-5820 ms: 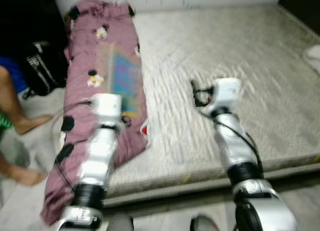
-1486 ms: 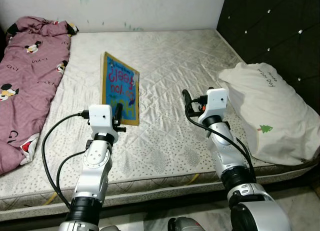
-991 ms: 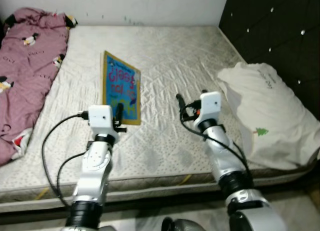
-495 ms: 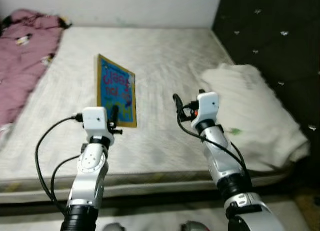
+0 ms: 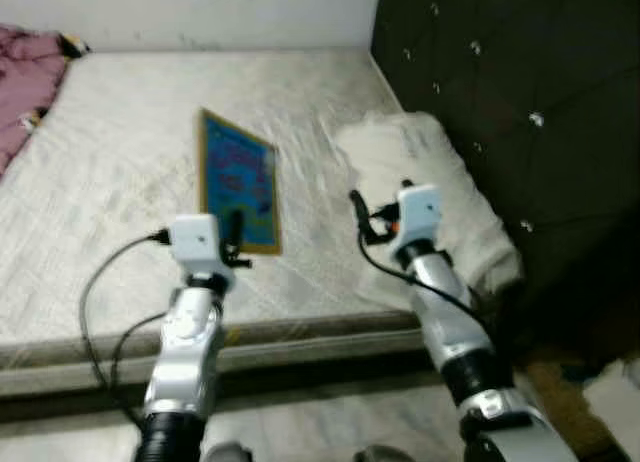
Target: Clean up the room
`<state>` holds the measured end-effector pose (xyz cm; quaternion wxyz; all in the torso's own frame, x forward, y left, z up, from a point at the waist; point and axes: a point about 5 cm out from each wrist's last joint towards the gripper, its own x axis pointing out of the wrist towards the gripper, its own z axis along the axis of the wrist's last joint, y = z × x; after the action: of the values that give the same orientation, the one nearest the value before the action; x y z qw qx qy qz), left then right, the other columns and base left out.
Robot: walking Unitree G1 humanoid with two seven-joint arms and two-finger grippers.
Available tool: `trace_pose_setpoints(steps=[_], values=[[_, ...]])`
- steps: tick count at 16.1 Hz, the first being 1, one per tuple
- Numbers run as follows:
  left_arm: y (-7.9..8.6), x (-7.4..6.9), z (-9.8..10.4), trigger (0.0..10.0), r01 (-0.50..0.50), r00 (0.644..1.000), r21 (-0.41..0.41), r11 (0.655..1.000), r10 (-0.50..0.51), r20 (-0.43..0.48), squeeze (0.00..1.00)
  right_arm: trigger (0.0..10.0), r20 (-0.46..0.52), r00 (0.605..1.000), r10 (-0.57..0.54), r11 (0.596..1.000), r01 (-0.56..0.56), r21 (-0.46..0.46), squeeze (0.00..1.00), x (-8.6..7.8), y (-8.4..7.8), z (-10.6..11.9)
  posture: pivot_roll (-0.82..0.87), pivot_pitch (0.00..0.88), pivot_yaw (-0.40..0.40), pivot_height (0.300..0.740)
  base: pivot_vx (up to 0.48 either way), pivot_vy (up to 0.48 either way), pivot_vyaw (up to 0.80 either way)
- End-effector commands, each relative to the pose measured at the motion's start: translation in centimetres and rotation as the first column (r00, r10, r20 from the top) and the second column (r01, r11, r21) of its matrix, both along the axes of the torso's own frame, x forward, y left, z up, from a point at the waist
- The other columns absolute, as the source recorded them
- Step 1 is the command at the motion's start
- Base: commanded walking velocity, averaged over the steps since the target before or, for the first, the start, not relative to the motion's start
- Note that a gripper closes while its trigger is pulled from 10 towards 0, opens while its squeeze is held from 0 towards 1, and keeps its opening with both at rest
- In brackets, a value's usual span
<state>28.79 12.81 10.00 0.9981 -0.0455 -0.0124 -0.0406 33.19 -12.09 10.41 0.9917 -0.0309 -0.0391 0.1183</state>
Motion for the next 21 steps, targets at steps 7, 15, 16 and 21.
trace_pose_setpoints(steps=[7,15,16,21], values=[[0.14,0.17,1.49,10.0,0.043,0.996,-0.017,0.999,-0.042,0.077,0.00,10.0,0.008,1.000,0.002,1.000,-0.002,0.006,0.00,0.34,0.35,0.69,0.02,0.032,-0.022,0.740,0.184,0.000,0.00],[0.10,0.20,1.51,10.0,0.057,0.996,-0.026,0.998,-0.055,0.073,0.00,10.0,0.016,1.000,0.004,1.000,-0.004,0.009,0.00,0.39,0.54,0.85,0.02,0.029,-0.021,0.740,0.463,0.000,0.00],[-0.01,0.15,1.40,10.0,0.066,0.996,-0.034,0.997,-0.064,0.064,0.00,10.0,0.019,1.000,0.006,1.000,-0.006,0.010,0.00,0.40,0.64,0.93,0.02,0.027,-0.020,0.740,0.480,0.000,0.00],[-0.13,0.23,1.39,10.0,0.038,0.997,-0.024,0.999,-0.036,0.070,0.00,10.0,0.021,1.000,0.011,1.000,-0.011,0.015,0.00,0.41,0.84,0.94,0.02,0.020,-0.016,0.740,0.189,0.000,0.00]])
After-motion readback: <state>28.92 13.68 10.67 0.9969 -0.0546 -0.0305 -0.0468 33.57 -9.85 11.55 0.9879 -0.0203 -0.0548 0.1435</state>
